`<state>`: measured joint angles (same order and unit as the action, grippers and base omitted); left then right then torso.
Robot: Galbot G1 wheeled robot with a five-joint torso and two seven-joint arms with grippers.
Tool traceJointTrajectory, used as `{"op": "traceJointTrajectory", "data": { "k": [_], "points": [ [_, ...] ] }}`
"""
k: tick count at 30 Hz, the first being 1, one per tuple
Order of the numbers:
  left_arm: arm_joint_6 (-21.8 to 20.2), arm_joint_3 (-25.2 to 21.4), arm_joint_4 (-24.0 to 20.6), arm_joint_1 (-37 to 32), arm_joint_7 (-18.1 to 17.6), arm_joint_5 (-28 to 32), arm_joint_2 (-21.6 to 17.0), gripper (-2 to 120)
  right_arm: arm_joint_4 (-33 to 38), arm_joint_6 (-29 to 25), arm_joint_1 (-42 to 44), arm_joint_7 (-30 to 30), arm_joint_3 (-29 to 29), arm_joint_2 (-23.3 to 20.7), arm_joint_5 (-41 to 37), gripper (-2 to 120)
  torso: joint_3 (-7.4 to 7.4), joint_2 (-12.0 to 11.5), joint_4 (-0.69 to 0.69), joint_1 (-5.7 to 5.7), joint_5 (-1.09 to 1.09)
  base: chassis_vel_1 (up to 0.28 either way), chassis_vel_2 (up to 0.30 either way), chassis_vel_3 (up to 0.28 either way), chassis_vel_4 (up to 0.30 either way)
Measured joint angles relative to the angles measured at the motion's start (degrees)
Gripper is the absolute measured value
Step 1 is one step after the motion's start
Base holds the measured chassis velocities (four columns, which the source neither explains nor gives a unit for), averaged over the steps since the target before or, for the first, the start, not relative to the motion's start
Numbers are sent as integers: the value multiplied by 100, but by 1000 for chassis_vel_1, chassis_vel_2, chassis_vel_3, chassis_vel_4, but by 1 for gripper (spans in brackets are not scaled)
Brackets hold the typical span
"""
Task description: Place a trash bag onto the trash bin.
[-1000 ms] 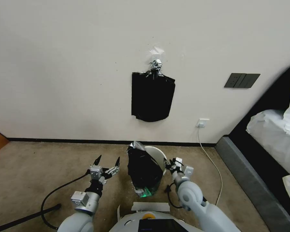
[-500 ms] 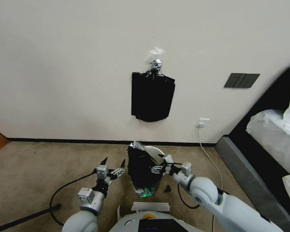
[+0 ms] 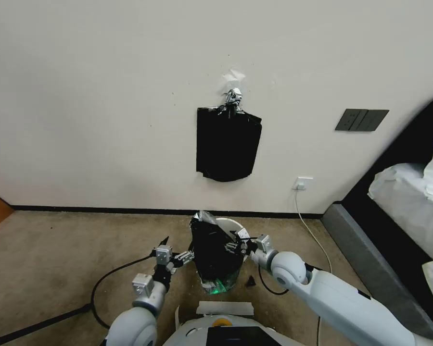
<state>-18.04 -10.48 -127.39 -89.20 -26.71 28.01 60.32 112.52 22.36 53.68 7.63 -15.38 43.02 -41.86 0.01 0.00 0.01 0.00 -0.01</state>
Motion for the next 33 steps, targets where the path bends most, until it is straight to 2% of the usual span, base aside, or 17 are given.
{"op": "traceJointTrajectory", "data": {
  "k": [2,4,6,12,15,16,18,20,21,23,25,27,28,31,33],
  "points": [
    [-331,207,155,391,-340,385,16,100,-8,-2,-54,4,-44,-2,-44,13,0,0,-1,0,1,0,0,0,0],
    [-403,301,225,542,-423,478,25,100,-6,-5,-64,4,-58,-7,-53,9,0,0,0,0,1,0,0,0,0],
    [-528,487,397,881,-562,596,57,100,23,-16,-73,8,-82,-11,-54,0,0,0,-2,0,1,0,0,0,0],
    [-863,849,706,1435,-949,957,224,100,58,-26,-112,31,-108,-34,-65,0,0,0,-1,0,1,0,0,0,0],
    [-1234,1098,884,1785,-1420,1299,431,100,62,-30,-132,42,-108,-63,-81,0,0,0,-1,0,1,0,0,0,0],
    [-1234,1098,884,1785,-1420,1299,431,100,62,-30,-132,42,-108,-63,-81,0,0,0,-1,0,1,0,0,0,0],
    [-1519,1208,972,1955,-1834,1703,570,100,77,-32,-133,46,-101,-80,-88,0,0,0,-1,0,2,0,0,0,0],
    [-1598,1228,1005,2000,-1950,1818,610,99,83,-33,-131,47,-96,-85,-89,0,0,0,-1,0,1,0,0,0,0],
    [-1707,1254,1089,2081,-2128,1958,680,99,86,-34,-122,48,-83,-89,-92,0,0,0,-1,0,1,0,0,0,0],
    [-1803,1291,1253,2202,-2328,2169,755,91,87,-37,-110,51,-75,-89,-95,0,0,0,-1,0,1,0,0,0,0],
    [-1822,1302,1312,2245,-2381,2258,775,88,85,-40,-108,51,-74,-89,-95,0,0,0,-1,0,2,0,0,0,0],
    [-1839,1314,1423,2326,-2486,2363,830,76,80,-44,-107,54,-70,-85,-98,0,0,0,-1,0,2,0,0,0,0],
    [-1839,1314,1423,2326,-2486,2363,830,76,80,-44,-107,54,-70,-85,-98,0,0,0,-1,0,2,0,0,0,0],
    [-1921,1297,1487,2432,-2779,2643,905,63,69,-48,-104,59,-68,-81,-102,0,0,0,-1,0,1,0,0,0,0],
    [-1937,1298,1504,2454,-2842,2704,912,59,64,-50,-104,59,-68,-79,-103,0,0,0,-1,0,1,0,0,0,0]
  ]
}}
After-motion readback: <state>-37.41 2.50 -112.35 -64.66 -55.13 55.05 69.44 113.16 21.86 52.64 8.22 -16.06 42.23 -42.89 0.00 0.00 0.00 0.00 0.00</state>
